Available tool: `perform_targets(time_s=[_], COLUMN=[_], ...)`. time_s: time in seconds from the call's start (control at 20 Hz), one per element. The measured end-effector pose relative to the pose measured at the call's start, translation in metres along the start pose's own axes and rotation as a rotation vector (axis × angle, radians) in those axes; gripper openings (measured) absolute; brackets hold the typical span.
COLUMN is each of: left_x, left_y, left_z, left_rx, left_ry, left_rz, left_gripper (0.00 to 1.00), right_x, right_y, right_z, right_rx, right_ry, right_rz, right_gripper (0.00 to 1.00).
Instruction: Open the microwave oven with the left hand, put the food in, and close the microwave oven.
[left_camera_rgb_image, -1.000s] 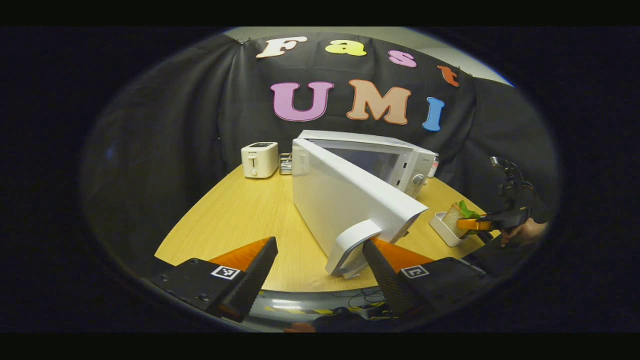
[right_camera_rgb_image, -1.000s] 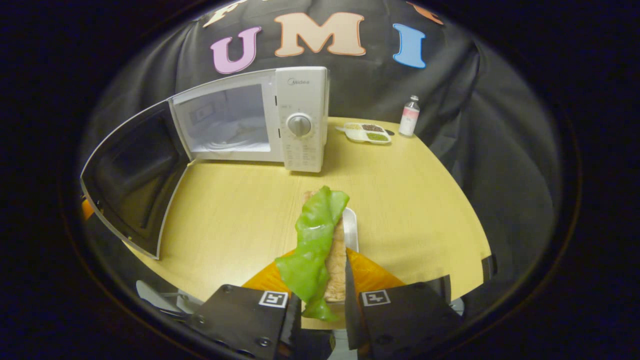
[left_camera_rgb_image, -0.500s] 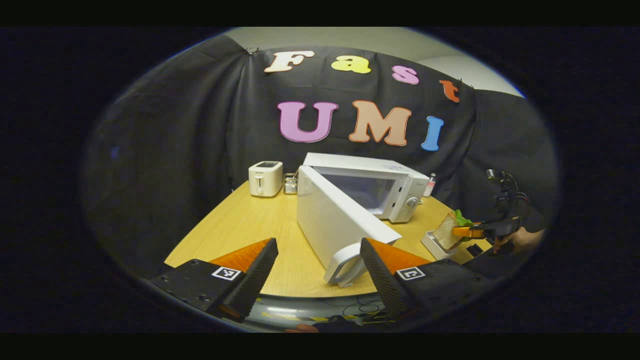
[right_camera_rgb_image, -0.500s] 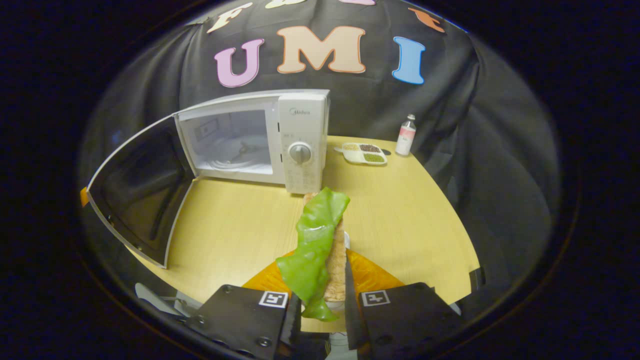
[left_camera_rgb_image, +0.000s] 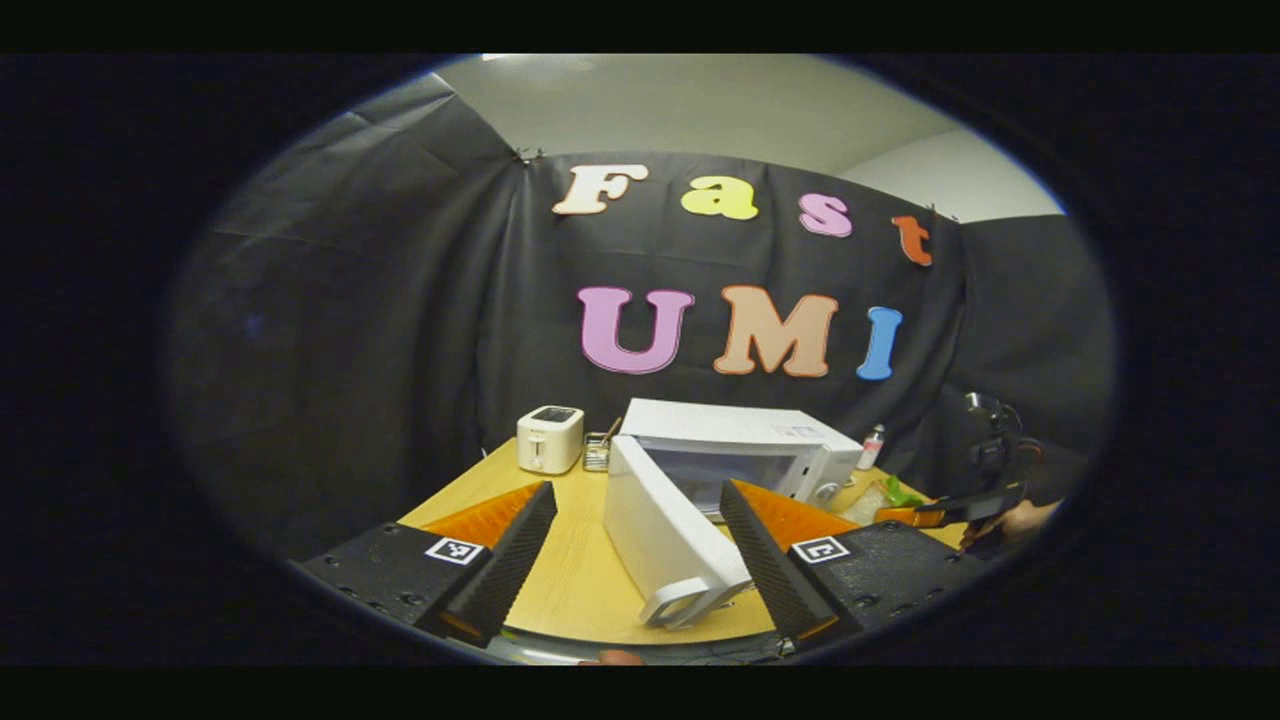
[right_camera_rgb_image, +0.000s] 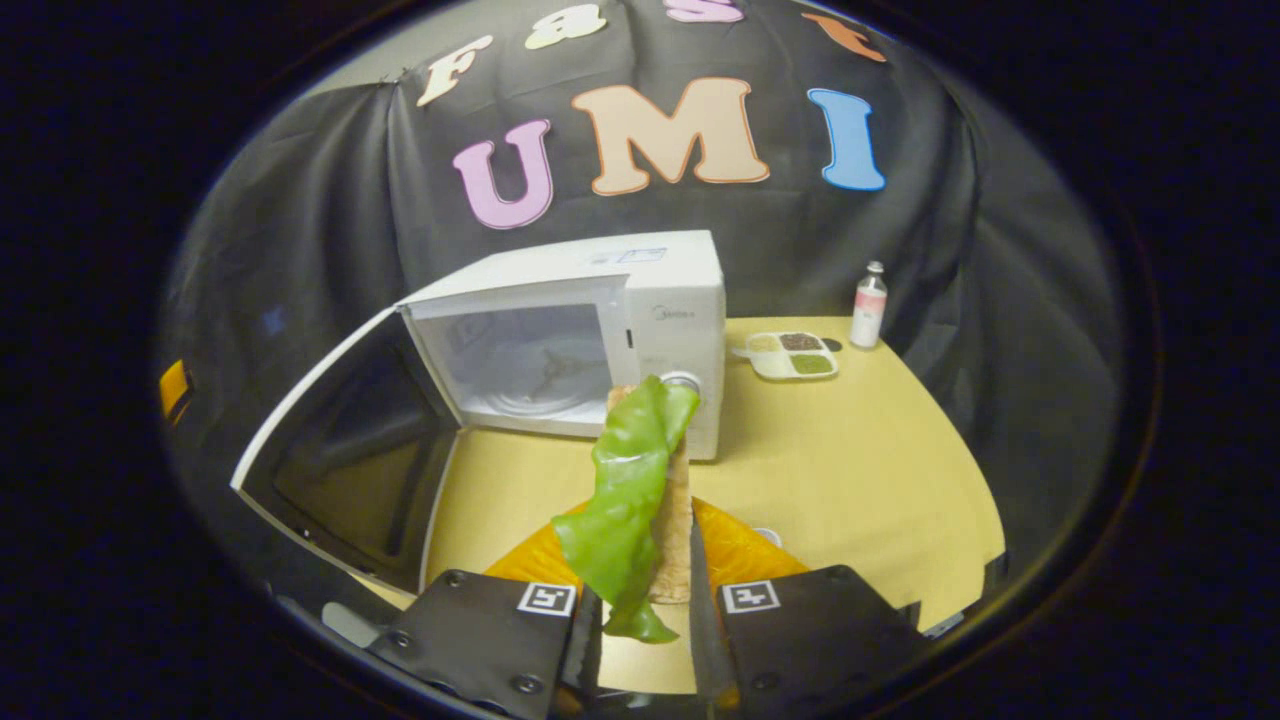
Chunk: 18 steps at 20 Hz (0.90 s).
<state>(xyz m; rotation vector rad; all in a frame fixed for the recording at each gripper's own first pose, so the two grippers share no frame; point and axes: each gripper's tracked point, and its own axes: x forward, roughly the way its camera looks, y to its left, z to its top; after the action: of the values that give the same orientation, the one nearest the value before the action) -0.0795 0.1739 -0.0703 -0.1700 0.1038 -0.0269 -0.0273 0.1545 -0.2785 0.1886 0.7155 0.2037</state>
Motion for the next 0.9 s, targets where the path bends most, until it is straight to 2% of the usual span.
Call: perform_targets(time_s=[0.05, 0.1, 0.15, 0.2, 0.25, 0.45, 0.5, 0.9], left_x=[0.002, 0.004, 0.003, 0.002, 0.000, -0.008, -0.009, -0.023], left_y=[-0.001, -0.002, -0.004, -0.005, -0.005, 0.004, 0.006, 0.022], left_z=[0.009, 0.016, 0.022, 0.023, 0.024, 0.016, 0.015, -0.005], left_rx=[-0.010, -0.010, 0.000, 0.015, 0.032, 0.037, 0.032, 0.057], left_ry=[-0.023, -0.045, -0.058, -0.068, -0.070, -0.041, -0.034, 0.043], left_rz=[0.004, 0.010, 0.008, 0.008, 0.005, 0.032, 0.038, 0.098], left_gripper=[0.94, 0.94, 0.96, 0.94, 0.96, 0.94, 0.96, 0.94], right_x=[0.005, 0.011, 0.017, 0.022, 0.027, 0.061, 0.072, 0.153], right_y=[0.009, 0.017, 0.025, 0.033, 0.043, 0.082, 0.092, 0.144], right_z=[0.002, 0.003, 0.004, 0.006, 0.009, 0.024, 0.028, 0.047], right_rx=[0.017, 0.024, 0.022, 0.026, 0.045, 0.231, 0.286, 0.518], right_ry=[0.004, 0.012, 0.018, 0.023, 0.025, 0.027, 0.022, -0.057], right_rz=[0.020, 0.040, 0.059, 0.078, 0.102, 0.175, 0.187, 0.178], right_gripper=[0.32, 0.39, 0.35, 0.39, 0.39, 0.39, 0.38, 0.38])
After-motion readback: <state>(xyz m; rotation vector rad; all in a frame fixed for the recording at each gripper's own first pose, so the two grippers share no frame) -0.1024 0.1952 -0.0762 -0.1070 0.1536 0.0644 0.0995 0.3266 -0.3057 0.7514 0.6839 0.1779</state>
